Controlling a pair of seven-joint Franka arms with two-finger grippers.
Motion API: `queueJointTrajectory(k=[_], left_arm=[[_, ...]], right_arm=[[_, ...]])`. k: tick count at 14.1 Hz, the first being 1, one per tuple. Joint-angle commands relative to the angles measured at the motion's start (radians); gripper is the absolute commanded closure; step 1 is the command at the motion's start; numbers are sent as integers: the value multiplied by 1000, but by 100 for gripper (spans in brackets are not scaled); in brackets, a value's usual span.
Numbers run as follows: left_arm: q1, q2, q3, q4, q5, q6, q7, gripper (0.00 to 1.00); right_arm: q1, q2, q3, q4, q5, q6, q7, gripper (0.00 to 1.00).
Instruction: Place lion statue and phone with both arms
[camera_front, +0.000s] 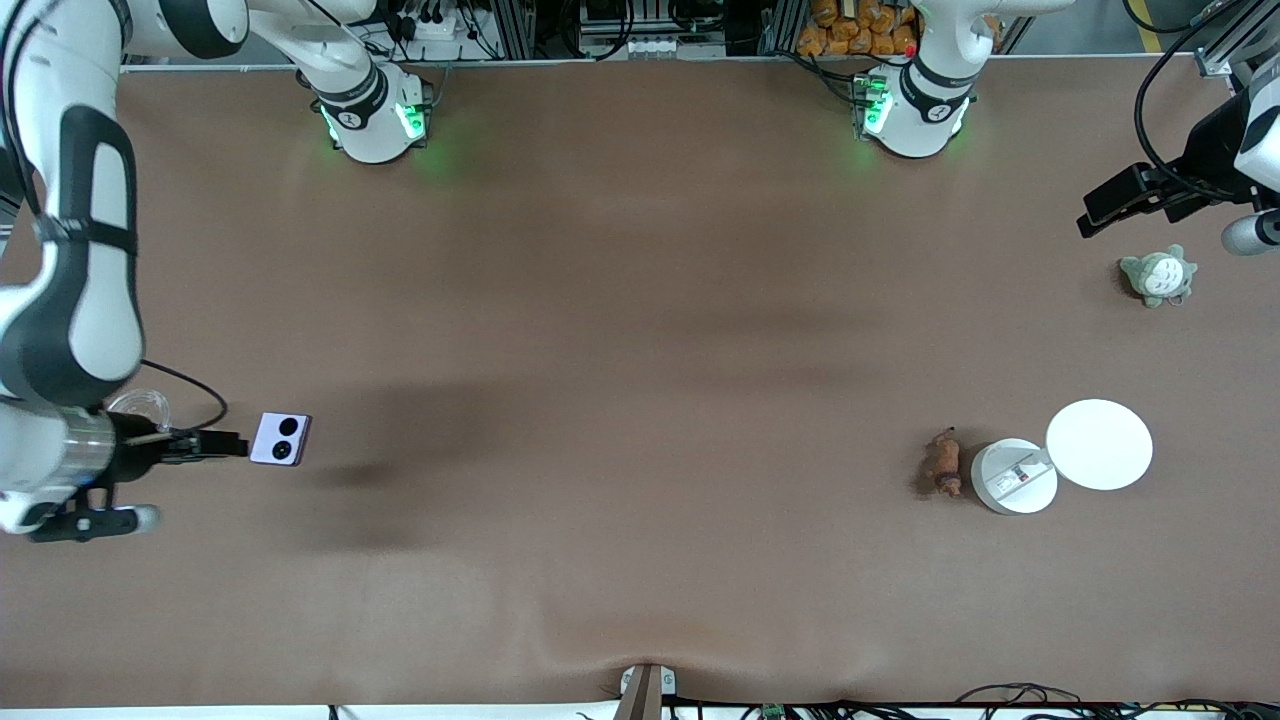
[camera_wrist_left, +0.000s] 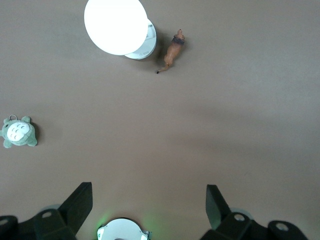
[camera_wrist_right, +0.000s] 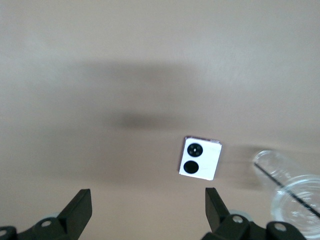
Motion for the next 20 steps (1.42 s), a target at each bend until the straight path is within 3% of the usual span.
queueJointTrajectory(k=[1,4,13,17,20], left_arm=[[1,-11,-6,-15,-10,10,2,0],[2,-7,-6,-14,-9,16,3,0],[2,-11,-4,-14,-7,10,5,0],[4,-22,-41,-3,80,-18,14,0],[8,-39,-41,3,80,-22,58,0]], right_arm=[[2,-90,5,35,-15,-52,-9,0],[8,-131,-2,36,-22,-122,-10,0],[-7,-427,-32,12,-68,-431,-1,0],[-6,-558,-42,-148,-95,-446,-1,0],[-6,-636,-37,-299,-107,-375,-1,0]])
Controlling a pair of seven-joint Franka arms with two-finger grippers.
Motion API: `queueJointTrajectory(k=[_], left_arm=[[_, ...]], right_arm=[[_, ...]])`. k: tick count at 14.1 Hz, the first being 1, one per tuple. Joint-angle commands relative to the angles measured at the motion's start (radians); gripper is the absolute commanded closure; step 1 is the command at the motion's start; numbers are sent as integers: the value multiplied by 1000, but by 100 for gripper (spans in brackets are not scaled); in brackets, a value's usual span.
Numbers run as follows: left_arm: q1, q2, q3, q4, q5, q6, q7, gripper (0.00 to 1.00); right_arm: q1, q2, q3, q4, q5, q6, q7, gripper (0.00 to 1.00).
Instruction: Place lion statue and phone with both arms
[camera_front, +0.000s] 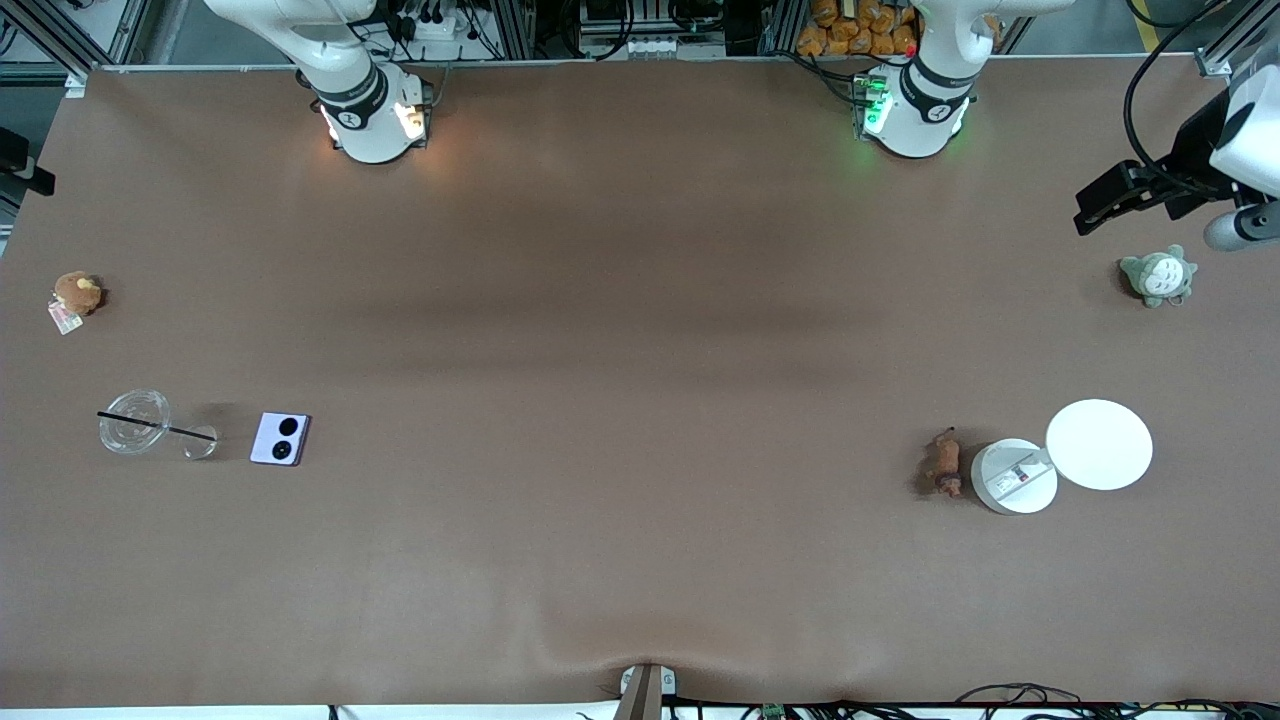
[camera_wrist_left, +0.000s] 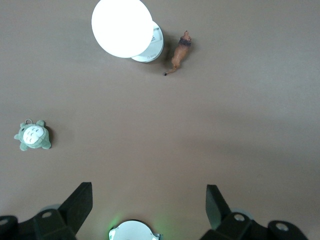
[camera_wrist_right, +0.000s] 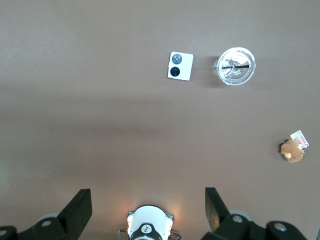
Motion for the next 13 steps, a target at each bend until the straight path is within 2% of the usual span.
queueJointTrajectory(k=[1,3,5,8,11,13], left_arm=[[11,-25,-3,5,20,-18,84,0],[11,-23,1,25,10,-22,104,0],[11,-25,-1,30,7,-34,106,0],[13,-25,-1,44,2,-45,121,0],[23,-23,5,50,-39,-49,121,0],[36,-17,8,64,-59,-63,118,0]], right_arm=[[0,-136,14,-220,-24,103,-3,0],[-5,-198,74,-303,-69,128,-1,0],[-26,-213,143,-322,-117,137,12,0],[-40,-204,134,-316,-102,155,15,0],[-34,-190,59,-294,-9,165,11,0],[-31,-183,62,-282,-17,162,3,0]])
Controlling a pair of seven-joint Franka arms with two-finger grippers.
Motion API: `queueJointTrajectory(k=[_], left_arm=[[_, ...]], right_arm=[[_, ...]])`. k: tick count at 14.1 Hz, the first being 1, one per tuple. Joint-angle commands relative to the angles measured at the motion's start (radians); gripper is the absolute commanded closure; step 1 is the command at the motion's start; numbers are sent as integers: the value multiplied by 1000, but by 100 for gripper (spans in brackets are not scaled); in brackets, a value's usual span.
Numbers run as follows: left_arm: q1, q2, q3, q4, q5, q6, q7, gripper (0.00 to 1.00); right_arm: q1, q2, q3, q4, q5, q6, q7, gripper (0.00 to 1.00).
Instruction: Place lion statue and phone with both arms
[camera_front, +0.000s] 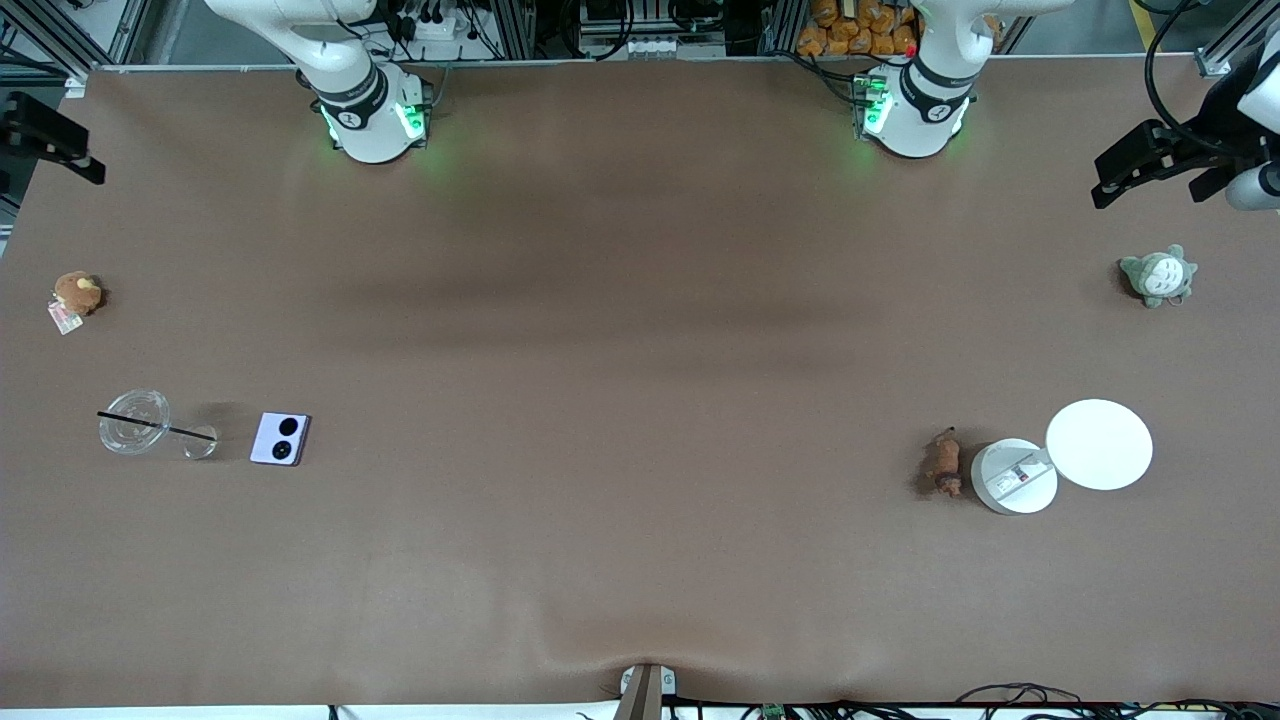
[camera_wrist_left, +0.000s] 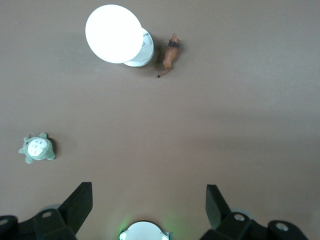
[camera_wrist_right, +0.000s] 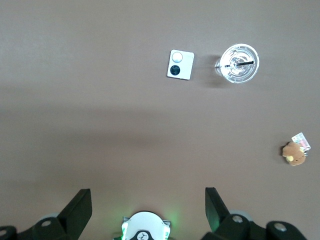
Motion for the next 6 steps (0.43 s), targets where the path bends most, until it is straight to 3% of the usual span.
queueJointTrajectory(k=[1,6], left_arm=[[19,2,4,31,-25,-36,15,0],[17,3,5,31,-11,-38,15,0]], right_arm=[[-9,-3,13,3,3,4,-7,0],[-6,-4,36,3,-20,0,-4,0]])
